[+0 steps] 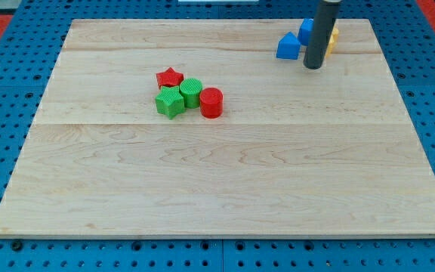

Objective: Push the blue triangle towards the blue cube

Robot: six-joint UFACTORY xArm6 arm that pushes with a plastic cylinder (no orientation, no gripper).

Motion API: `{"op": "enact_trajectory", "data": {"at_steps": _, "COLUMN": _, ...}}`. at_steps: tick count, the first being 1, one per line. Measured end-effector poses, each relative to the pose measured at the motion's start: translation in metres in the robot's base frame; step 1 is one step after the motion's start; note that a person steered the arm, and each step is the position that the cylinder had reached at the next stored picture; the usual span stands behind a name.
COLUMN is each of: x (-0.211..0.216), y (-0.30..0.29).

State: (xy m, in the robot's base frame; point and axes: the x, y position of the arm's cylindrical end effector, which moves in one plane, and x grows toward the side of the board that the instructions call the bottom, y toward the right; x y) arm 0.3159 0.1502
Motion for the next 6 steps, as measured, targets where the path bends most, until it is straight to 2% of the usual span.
{"op": "enact_trajectory", "data": {"at_steps": 2, "x": -0.024, "y": -0.058}}
{"op": "enact_trajectory", "data": {"at_steps": 4, "x": -0.032, "y": -0.017}}
{"op": "enact_trajectory", "data": {"at_steps": 6, "x": -0.021, "y": -0.016}}
